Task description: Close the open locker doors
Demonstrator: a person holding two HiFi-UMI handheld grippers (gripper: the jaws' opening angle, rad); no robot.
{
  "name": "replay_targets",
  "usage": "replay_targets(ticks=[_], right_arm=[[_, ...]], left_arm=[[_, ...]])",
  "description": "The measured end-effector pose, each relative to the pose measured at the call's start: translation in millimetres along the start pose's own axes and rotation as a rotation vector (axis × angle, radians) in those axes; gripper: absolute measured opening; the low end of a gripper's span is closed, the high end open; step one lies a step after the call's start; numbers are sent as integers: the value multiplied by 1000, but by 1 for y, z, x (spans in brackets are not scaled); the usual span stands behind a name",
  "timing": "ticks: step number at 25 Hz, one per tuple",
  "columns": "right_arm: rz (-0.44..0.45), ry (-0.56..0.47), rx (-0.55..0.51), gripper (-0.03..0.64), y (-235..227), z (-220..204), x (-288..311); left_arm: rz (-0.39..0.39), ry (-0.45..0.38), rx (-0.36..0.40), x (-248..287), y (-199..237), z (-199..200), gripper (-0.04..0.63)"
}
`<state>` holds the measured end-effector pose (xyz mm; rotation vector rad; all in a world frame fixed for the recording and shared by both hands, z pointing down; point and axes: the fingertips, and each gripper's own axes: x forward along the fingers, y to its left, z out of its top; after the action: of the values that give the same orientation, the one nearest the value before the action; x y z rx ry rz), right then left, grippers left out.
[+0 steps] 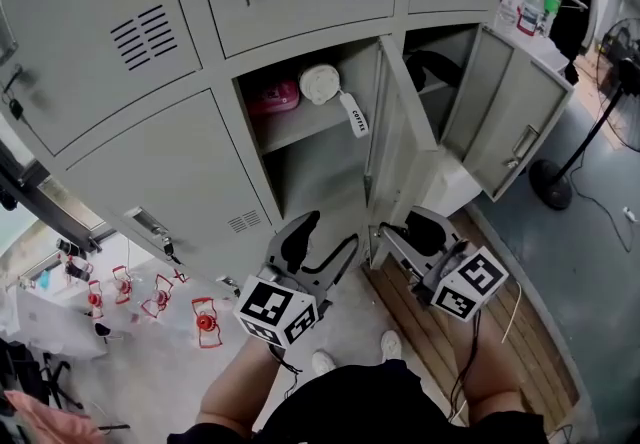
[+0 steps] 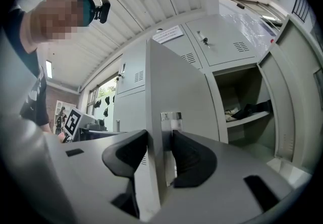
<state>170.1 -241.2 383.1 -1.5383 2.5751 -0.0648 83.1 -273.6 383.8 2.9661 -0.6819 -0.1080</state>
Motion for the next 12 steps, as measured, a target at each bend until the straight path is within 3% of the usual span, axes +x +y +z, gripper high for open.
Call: replay_targets(ticks=[12], right_arm=[[-69,-6,-48,150,32,-10,55]], left_arm=[[77,-3,17,-60,45,5,311]])
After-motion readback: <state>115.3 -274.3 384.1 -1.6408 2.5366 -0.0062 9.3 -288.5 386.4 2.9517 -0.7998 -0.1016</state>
